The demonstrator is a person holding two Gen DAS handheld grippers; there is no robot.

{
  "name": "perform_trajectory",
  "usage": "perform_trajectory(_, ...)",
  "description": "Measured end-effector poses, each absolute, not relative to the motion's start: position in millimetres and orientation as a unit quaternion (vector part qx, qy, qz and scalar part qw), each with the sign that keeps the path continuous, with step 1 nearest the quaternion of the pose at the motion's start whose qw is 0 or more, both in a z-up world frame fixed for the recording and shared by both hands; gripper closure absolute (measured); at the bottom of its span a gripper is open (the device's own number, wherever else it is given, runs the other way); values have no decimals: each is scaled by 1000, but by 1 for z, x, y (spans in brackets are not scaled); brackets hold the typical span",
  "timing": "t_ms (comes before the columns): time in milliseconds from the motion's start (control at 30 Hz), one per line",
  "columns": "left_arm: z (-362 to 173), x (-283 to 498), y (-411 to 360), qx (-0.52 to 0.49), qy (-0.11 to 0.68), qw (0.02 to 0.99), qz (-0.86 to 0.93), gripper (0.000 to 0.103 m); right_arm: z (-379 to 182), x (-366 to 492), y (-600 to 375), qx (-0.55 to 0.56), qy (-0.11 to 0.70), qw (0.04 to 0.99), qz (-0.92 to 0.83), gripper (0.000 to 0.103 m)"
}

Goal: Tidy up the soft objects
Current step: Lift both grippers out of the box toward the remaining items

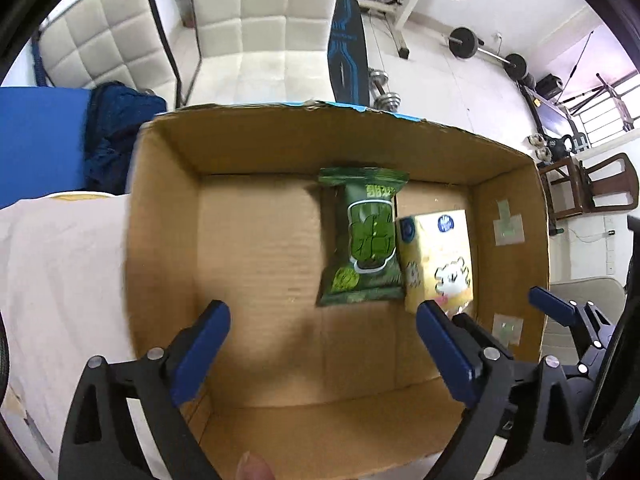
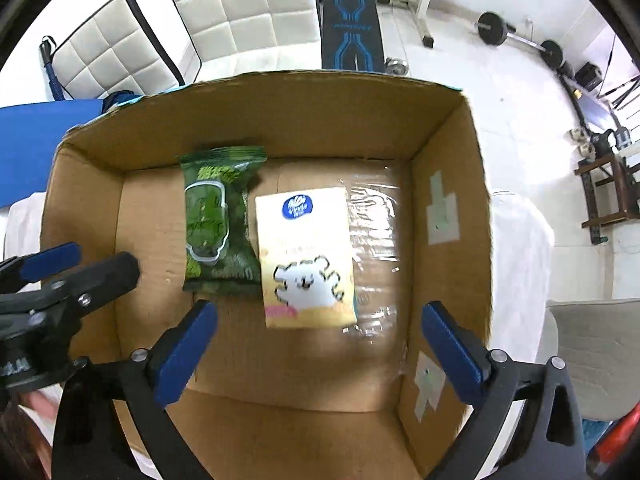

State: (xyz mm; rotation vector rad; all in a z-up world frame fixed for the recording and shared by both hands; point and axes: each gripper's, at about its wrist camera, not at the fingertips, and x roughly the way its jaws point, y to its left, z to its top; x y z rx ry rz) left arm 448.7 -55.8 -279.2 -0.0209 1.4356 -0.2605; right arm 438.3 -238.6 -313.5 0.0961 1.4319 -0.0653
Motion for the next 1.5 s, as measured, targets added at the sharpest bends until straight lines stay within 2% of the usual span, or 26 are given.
perform_trajectory(333,-231,385,-47,13,604,790,-105,5,-275,371,-215,40,621,782,-44,0)
perform_trajectory(667,-171,309,-41,7,559,824,-93,5,-203,295,-212,30,572,819,-45,0)
perform_trajectory(1000,-139,272,-28,-13,538,839,-78,5,-149,235,-211,49,550,834,-21,0)
perform_trajectory(1200,-179,256,5,-29,572,819,-24,5,-184,217,-242,77,586,805,-49,0)
perform_trajectory(1300,-221,248,28,-57,606,793,14,5,-228,214,-266,103,621,773,-75,0)
perform_trajectory(1500,-307,226,70,-119,666,731,92,5,-326,216,-262,233,673,699,-62,0)
